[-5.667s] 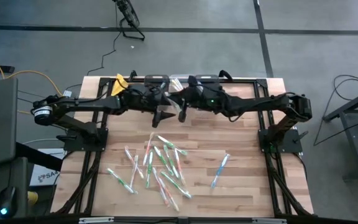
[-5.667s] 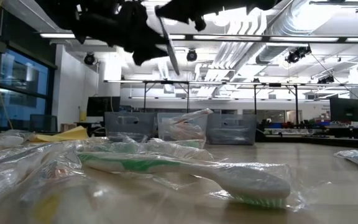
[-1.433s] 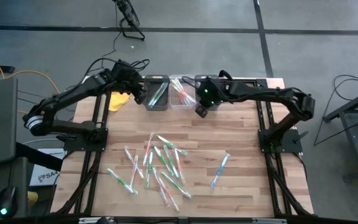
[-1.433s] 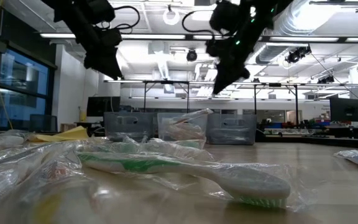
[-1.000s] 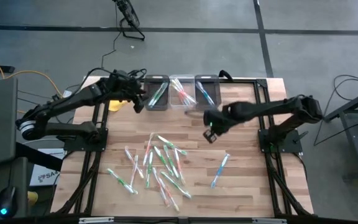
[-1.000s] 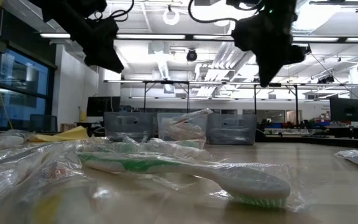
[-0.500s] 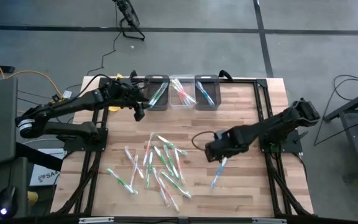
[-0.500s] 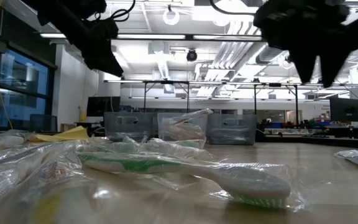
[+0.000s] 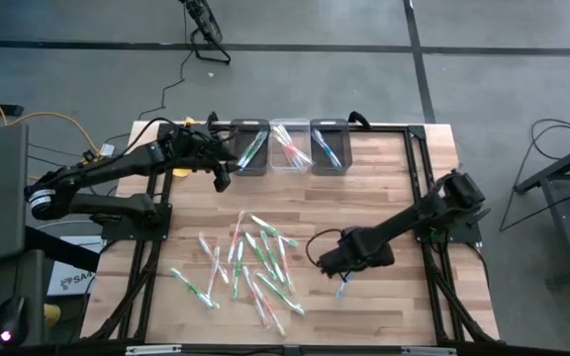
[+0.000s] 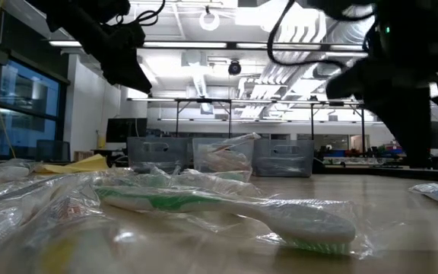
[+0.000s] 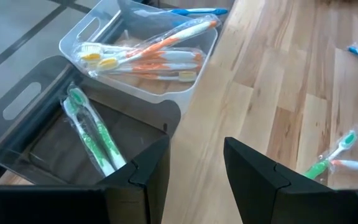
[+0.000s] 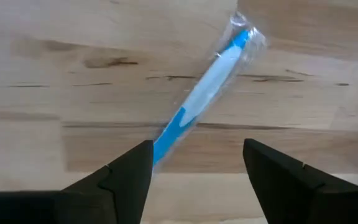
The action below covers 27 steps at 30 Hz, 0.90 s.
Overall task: Pick & Place Toothbrushes
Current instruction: Put the blue toothbrush into the right black bin
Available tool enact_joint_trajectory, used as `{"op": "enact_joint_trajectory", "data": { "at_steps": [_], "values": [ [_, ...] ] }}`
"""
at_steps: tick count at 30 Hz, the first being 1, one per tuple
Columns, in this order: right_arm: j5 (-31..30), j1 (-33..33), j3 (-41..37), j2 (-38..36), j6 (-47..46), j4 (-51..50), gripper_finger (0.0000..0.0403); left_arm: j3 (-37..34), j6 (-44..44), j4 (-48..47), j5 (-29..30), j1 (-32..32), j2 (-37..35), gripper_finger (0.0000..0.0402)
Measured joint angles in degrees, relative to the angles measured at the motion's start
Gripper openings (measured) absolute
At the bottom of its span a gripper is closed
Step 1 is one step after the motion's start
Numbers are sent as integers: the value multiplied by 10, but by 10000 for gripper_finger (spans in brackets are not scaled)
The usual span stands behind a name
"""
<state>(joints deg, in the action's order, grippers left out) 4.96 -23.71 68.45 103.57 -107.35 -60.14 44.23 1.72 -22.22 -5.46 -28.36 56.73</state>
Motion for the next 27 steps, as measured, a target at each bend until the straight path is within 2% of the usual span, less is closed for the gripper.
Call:
{"op": "enact_joint_trajectory", "data": {
  "at_steps": [8,14,20,27],
  "values": [
    [15,7,0,56,35,85,244,0,0,-2,0,-1,0,147],
    [29,10,3,71,44,94,235,0,-5,-2,0,-1,0,147],
    [24,8,2,72,46,96,200,0,-5,-2,0,-1,0,147],
    [11,8,1,73,57,104,137,0,-6,-2,0,-1,0,147]
  ]
}}
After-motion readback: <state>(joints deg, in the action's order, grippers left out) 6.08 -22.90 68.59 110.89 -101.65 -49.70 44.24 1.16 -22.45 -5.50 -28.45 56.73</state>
